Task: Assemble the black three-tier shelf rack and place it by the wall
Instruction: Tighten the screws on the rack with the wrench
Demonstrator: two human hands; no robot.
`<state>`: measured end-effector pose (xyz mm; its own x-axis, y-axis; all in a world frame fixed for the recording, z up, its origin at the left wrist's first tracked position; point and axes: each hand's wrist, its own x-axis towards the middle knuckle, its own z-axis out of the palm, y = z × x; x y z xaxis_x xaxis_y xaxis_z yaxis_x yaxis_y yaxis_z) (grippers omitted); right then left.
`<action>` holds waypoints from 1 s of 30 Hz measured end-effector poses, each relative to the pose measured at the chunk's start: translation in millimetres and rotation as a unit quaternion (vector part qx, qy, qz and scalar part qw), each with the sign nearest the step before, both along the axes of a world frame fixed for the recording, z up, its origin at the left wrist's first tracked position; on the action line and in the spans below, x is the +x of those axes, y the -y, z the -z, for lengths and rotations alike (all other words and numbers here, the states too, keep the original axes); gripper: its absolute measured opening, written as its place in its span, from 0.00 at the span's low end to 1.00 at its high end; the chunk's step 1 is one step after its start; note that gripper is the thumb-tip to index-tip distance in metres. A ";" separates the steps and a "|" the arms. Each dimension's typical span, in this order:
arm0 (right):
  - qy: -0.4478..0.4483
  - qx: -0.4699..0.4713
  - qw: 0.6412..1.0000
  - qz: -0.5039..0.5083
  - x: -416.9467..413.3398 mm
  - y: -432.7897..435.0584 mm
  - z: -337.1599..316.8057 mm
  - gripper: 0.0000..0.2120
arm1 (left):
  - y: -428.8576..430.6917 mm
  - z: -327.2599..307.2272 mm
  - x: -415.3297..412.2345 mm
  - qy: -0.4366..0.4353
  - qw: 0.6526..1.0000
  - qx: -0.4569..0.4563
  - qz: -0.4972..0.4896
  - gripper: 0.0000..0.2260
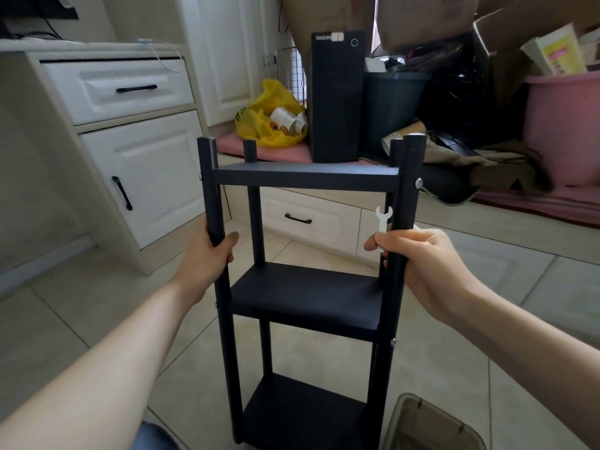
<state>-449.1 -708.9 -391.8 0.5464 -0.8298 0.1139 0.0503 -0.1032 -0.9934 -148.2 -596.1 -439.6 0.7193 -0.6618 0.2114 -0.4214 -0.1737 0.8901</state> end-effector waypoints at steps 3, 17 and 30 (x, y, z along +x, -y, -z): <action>-0.002 -0.004 1.000 -0.004 2.0 -4.5 -2.6 0.11 | 1.4 6.2 0.1 -0.019 1.000 0.006 0.000 0.09; -0.028 -0.057 0.998 -0.015 0.3 -2.3 -16.4 0.10 | 6.1 -20.4 -32.5 -0.029 0.994 0.107 0.009 0.41; -0.078 -0.217 0.971 -0.066 13.2 -18.8 -39.7 0.10 | 5.5 -22.3 -167.3 -0.187 0.917 0.086 0.341 0.25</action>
